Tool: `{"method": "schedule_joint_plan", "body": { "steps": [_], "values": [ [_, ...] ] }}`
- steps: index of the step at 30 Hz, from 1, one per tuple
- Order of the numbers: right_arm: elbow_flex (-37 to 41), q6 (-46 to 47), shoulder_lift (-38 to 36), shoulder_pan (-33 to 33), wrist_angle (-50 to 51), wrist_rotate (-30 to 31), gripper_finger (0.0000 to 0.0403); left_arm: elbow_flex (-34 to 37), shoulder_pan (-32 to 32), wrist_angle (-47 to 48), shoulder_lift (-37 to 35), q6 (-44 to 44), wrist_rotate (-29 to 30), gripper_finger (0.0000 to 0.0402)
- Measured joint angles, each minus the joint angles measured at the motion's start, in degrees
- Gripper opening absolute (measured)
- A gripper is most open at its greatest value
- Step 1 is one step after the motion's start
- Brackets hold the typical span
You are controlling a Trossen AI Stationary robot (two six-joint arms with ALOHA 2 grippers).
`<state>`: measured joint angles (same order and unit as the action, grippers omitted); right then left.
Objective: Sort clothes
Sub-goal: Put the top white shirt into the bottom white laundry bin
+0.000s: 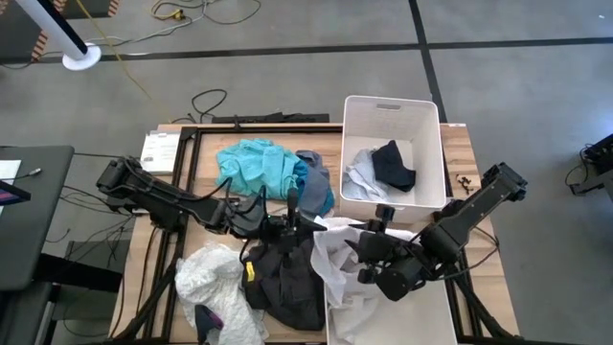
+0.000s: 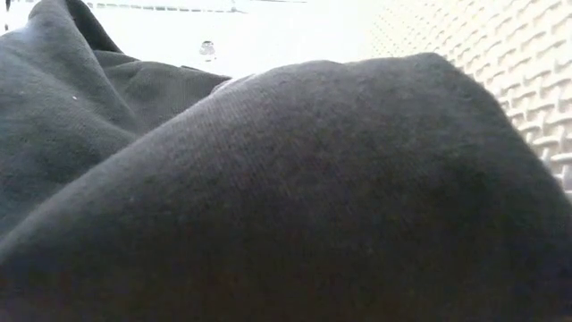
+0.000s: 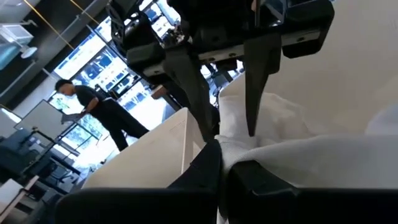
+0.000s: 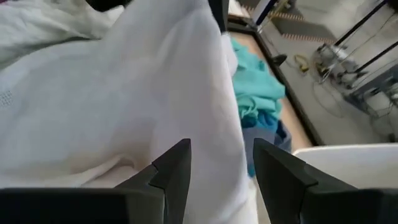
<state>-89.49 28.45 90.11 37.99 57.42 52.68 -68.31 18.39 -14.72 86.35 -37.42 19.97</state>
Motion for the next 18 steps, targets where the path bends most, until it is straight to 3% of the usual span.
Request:
{"method": "schedule_joint_plan", "body": {
  "steps": [7, 18],
  "values": [
    [0.0, -1.6, 0.0, 0.0, 0.9, 2.7, 0.0187, 0.0, 0.0, -1.0, 0.0, -1.0, -0.4, 0.0000],
    [0.0, -4.9, 0.2, -6.9, -1.4, -5.1, 0.0186, 0.0, 0.0, -5.5, 0.0, -1.0, -7.8, 0.0000]
  ]
}}
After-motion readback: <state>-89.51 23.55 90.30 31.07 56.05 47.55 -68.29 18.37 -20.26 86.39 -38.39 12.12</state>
